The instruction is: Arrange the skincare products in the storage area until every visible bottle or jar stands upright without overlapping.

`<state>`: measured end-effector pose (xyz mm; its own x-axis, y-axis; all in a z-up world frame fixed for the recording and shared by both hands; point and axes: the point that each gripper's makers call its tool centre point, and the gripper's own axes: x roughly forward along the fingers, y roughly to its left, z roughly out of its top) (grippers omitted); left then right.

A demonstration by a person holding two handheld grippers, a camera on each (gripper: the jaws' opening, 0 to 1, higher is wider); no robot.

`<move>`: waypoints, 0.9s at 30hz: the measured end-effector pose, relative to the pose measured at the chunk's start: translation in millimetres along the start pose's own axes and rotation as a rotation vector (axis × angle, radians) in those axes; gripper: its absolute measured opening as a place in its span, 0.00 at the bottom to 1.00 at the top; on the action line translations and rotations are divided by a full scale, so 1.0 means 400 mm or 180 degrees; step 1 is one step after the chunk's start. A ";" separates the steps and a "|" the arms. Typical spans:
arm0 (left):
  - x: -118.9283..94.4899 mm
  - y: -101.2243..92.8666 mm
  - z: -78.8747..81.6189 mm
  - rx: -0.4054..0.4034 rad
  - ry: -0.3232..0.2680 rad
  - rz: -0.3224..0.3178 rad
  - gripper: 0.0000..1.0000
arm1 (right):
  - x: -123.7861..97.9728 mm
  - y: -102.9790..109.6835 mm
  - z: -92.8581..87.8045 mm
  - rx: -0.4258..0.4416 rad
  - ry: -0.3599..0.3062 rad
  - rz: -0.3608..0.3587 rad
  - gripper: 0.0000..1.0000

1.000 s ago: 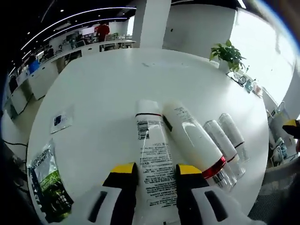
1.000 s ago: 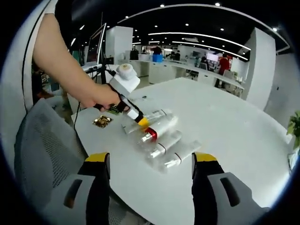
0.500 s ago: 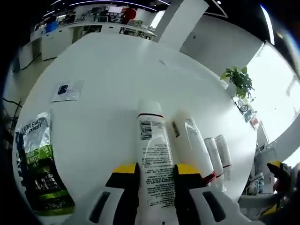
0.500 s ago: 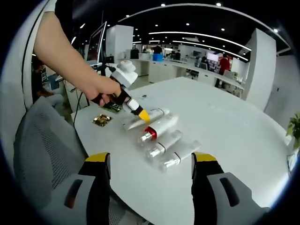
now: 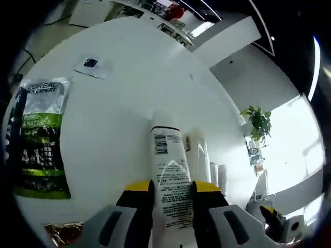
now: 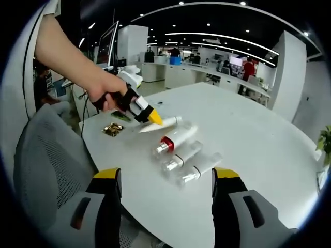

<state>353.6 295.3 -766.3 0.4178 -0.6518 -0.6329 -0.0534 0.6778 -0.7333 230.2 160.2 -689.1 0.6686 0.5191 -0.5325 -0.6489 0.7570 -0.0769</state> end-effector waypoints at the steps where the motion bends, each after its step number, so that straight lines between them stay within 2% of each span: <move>1: -0.006 -0.006 -0.003 -0.0102 -0.0002 -0.0064 0.27 | 0.000 0.000 0.000 -0.0005 0.0000 -0.0002 0.69; 12: -0.046 -0.026 -0.071 -0.0530 -0.0027 -0.0308 0.27 | 0.004 0.008 -0.003 -0.0009 0.0032 0.0050 0.71; 15: -0.062 -0.030 -0.083 -0.0563 -0.0029 -0.0353 0.27 | 0.007 0.010 -0.007 0.0031 0.0062 0.0081 0.71; 19: -0.088 -0.044 -0.104 -0.0606 -0.0005 -0.0445 0.28 | 0.014 0.023 -0.015 0.0148 0.0135 0.0223 0.74; 23: -0.118 -0.070 -0.131 -0.0583 0.0058 -0.0546 0.28 | 0.025 0.054 -0.017 0.0185 0.0253 0.0473 0.77; 24: -0.128 -0.080 -0.142 -0.0529 0.0092 -0.0572 0.28 | 0.028 0.057 -0.014 0.0098 0.0271 0.0517 0.77; 25: -0.135 -0.087 -0.149 -0.0494 0.0121 -0.0593 0.28 | 0.036 0.047 0.000 -0.0156 0.0239 0.0468 0.77; 27: -0.152 -0.107 -0.169 -0.0423 0.0216 -0.0674 0.28 | 0.046 0.044 0.022 -0.0461 0.0188 0.0455 0.77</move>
<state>269.2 282.9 -713.2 0.3708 -0.7988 -0.4737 -0.0917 0.4761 -0.8746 234.5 186.6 -692.7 0.5461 0.5897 -0.5950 -0.7840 0.6101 -0.1149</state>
